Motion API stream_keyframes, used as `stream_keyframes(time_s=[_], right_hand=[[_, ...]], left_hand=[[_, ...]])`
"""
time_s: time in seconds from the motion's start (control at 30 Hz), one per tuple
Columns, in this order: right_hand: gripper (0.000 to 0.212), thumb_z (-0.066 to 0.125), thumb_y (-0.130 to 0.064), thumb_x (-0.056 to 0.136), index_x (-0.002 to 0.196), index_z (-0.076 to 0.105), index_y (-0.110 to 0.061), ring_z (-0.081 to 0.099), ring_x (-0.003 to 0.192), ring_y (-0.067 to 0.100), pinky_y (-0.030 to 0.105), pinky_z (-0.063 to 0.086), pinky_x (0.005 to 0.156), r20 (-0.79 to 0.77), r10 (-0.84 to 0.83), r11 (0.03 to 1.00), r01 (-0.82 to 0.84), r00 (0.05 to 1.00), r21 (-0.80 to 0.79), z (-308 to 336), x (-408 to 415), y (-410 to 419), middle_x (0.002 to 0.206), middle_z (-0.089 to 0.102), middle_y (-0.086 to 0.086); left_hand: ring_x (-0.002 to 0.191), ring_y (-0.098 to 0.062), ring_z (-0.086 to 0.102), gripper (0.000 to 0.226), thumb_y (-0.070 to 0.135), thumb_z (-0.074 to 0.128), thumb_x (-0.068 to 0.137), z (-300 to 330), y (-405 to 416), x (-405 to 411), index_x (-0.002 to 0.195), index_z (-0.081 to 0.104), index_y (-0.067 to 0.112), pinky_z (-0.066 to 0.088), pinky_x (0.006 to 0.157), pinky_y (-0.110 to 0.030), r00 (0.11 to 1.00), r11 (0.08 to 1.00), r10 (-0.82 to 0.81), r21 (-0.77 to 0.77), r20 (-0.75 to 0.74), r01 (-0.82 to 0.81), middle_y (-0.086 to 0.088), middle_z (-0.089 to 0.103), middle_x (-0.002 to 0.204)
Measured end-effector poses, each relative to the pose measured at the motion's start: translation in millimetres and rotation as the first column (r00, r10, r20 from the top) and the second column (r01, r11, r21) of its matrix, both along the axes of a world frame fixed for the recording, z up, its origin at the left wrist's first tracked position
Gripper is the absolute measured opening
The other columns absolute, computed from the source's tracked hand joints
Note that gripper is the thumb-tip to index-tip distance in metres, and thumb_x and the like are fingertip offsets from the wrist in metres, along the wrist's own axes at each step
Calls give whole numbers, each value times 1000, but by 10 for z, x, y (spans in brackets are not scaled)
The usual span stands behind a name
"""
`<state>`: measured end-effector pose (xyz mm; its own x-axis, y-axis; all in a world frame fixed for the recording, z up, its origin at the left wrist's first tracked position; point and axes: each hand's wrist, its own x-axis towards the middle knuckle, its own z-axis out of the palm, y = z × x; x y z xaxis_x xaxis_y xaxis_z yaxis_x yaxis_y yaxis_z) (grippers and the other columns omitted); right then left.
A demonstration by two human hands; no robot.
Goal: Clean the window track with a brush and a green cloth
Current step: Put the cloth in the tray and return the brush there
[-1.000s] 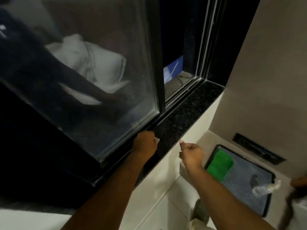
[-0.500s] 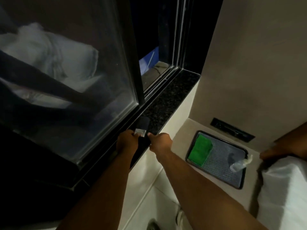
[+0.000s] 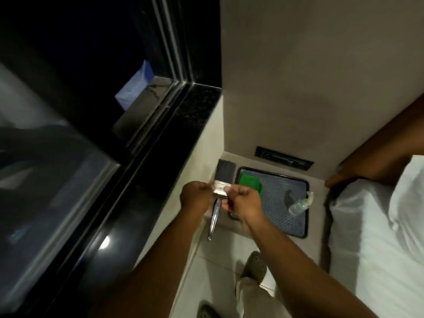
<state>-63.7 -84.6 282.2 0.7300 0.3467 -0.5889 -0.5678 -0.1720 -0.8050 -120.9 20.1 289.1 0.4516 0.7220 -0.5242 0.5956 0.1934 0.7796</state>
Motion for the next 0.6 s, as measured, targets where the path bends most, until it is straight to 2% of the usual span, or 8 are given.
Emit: stream_keyframes(time_s=[0.1, 0.2, 0.27, 0.33, 0.43, 0.47, 0.53, 0.6], right_hand=[[14, 60, -6, 90, 87, 67, 6, 56, 67, 27, 37, 50, 63, 15, -86, 992, 87, 996, -95, -311, 579, -462, 75, 62, 19], [21, 55, -2, 92, 80, 68, -15, 66, 77, 24, 40, 57, 75, 55, -68, 973, 79, 996, -219, -881, 1107, -752, 80, 69, 9], [30, 53, 0, 91, 75, 65, -23, 69, 84, 26, 44, 58, 80, 79, -8, 940, 34, 997, -338, -1465, 1425, -872, 84, 70, 7], [32, 49, 0, 90, 70, 61, -22, 68, 83, 29, 44, 58, 77, 80, 55, 896, -14, 995, -443, -2000, 1634, -938, 81, 68, 8], [33, 45, -3, 91, 67, 58, -21, 67, 79, 32, 48, 57, 72, 85, 32, 837, 20, 996, -547, -2753, 1866, -958, 83, 69, 16], [32, 44, -4, 92, 67, 58, -19, 65, 76, 30, 44, 57, 68, 87, 22, 822, 32, 996, -568, -2919, 1903, -963, 85, 68, 18], [27, 42, -6, 94, 78, 64, -11, 59, 70, 22, 29, 47, 54, 64, 20, 788, 23, 998, -615, -3200, 1976, -976, 86, 67, 15], [25, 43, -6, 94, 93, 69, -4, 55, 73, 19, 25, 40, 53, 50, 40, 757, 2, 998, -654, -3374, 2012, -986, 87, 64, 12]], left_hand=[[57, -19, 56, 12, 6, 66, 90, -380, -477, 650, 100, 68, 0, 52, 57, -26, 997, 987, -63, -147, 41, 69, -8, 62, 66], [63, -14, 58, 10, 9, 65, 92, -1035, -800, 1214, 101, 65, 7, 54, 68, -31, 996, 957, -92, -274, 12, 92, -3, 63, 73], [62, -13, 56, 3, 9, 64, 92, -1600, -938, 1545, 92, 62, 11, 51, 64, -27, 996, 938, -90, -338, -25, 76, -3, 62, 72], [58, -13, 53, 13, 4, 61, 92, -2148, -1031, 1779, 82, 62, 12, 45, 57, -25, 991, 924, -117, -374, -71, 82, -4, 59, 66], [46, -12, 43, 27, -7, 51, 90, -2901, -1110, 2033, 68, 59, 8, 33, 39, -17, 982, 908, -145, -409, -117, 86, -2, 51, 50], [46, -14, 40, 31, -8, 50, 89, -3072, -1125, 2078, 64, 57, 8, 30, 37, -18, 980, 910, -154, -404, -122, 93, -3, 49, 48], [48, -16, 42, 34, -8, 52, 88, -3392, -1167, 2152, 60, 58, 10, 32, 44, -22, 971, 916, -188, -382, -145, 120, -8, 51, 54], [53, -19, 47, 36, -5, 55, 86, -3582, -1192, 2172, 57, 62, 15, 37, 53, -30, 952, 923, -239, -349, -190, 162, -12, 54, 60]])
